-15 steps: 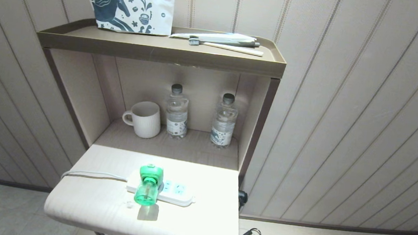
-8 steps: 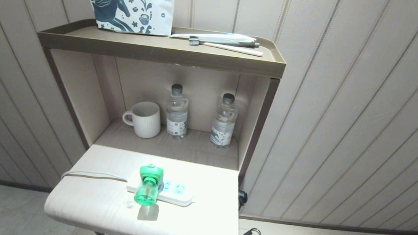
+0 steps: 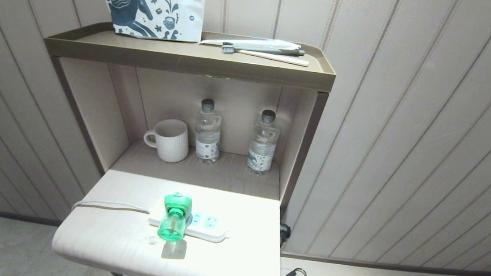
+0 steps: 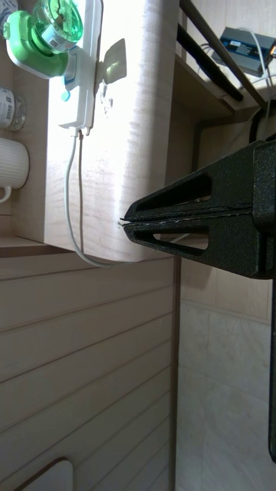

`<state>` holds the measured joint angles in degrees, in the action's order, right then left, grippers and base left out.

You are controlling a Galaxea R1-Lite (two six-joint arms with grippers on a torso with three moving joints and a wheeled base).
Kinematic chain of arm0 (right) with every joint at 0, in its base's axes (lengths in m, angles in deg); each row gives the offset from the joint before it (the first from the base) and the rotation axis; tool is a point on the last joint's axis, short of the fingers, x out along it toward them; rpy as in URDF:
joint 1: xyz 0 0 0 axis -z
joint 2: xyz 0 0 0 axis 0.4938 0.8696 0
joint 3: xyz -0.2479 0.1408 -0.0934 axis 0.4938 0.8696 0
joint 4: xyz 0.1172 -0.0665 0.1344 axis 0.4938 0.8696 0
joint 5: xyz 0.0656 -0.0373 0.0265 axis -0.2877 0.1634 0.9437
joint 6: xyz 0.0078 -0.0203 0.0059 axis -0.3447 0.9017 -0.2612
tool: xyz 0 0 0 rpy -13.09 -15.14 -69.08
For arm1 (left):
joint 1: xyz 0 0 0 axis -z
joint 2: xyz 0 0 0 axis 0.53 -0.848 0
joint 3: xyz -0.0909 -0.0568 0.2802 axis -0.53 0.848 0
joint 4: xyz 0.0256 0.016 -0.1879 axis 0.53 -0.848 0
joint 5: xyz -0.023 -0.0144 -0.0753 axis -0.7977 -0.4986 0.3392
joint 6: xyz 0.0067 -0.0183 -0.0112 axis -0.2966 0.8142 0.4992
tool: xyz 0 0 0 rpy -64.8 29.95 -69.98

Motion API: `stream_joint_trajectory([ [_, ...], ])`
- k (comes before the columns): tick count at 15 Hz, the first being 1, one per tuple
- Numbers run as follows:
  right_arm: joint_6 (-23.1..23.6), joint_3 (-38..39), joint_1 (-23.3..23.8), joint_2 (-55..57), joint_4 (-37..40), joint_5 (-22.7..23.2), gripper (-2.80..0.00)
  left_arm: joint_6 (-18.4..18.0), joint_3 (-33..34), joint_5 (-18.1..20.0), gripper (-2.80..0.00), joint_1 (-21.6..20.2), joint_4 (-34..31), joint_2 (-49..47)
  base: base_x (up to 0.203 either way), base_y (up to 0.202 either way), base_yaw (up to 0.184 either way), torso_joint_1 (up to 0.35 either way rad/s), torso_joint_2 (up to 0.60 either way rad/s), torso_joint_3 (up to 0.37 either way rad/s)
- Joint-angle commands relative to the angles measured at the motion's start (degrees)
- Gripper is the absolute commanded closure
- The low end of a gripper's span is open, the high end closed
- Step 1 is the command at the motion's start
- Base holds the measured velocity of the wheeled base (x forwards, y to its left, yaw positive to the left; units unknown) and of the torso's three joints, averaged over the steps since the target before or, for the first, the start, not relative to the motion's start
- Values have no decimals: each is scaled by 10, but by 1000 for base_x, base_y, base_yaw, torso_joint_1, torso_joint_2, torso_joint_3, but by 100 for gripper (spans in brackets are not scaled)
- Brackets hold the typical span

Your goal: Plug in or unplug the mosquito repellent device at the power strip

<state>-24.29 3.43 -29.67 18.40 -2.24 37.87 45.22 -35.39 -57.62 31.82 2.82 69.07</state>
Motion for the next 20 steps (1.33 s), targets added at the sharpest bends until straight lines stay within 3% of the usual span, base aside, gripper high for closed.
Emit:
stream_joint_trajectory([
  [1,0,0,0,0,0,0,0,1,2,0,0,0,-3,0,0,0,0,0,0,0],
  [20,0,0,0,0,1,-2,0,17,2,0,0,1,3,0,0,0,0,0,0,0],
])
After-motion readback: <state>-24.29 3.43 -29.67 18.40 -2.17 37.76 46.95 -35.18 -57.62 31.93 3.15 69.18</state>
